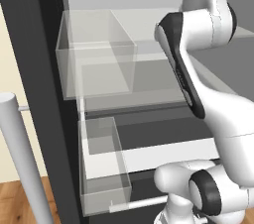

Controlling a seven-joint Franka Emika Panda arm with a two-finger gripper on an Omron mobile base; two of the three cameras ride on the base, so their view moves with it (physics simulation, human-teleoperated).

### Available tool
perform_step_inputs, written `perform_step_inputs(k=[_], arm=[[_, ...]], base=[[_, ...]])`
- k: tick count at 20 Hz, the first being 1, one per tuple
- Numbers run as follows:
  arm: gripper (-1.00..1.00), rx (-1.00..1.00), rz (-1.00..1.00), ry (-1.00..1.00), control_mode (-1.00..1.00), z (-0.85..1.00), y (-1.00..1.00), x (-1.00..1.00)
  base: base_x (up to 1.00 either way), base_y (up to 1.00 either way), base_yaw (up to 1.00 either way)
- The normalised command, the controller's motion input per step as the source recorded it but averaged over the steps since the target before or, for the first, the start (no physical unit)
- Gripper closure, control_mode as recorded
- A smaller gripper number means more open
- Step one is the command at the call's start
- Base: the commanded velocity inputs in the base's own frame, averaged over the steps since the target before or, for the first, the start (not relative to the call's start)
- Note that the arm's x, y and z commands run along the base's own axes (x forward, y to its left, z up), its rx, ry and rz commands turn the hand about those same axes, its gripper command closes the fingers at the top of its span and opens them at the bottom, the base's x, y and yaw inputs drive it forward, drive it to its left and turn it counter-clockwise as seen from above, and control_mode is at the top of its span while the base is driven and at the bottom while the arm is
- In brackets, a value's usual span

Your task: There is a bowl on the dining counter. Grab a lemon wedge from the fridge and place it in the bowl. Then get the liquor bottle and glass cup from the cabinet and place them next to the bowl.

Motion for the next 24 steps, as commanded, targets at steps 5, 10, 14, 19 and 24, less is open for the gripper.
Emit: perform_step_inputs(k=[5, 10, 14, 19, 24], arm=[[1.0, 0.0, -0.01, 0.01, 1.0, -0.06, 0.0, -0.02], [1.0, 0.0, 0.0, 0.0, 1.0, 0.0, 0.0, 0.0], [1.0, 0.0, 0.0, 0.0, 1.0, 0.0, 0.0, 0.0], [1.0, 0.0, 0.0, 0.0, 1.0, 0.0, 0.0, 0.0], [1.0, 0.0, 0.0, 0.0, 1.0, 0.0, 0.0, 0.0]], base=[[-0.59, 0.0, -0.01], [-1.0, 0.15, -0.05], [-1.0, 0.31, -0.28], [-0.95, 0.19, -0.69], [-0.62, 0.02, -0.86]])
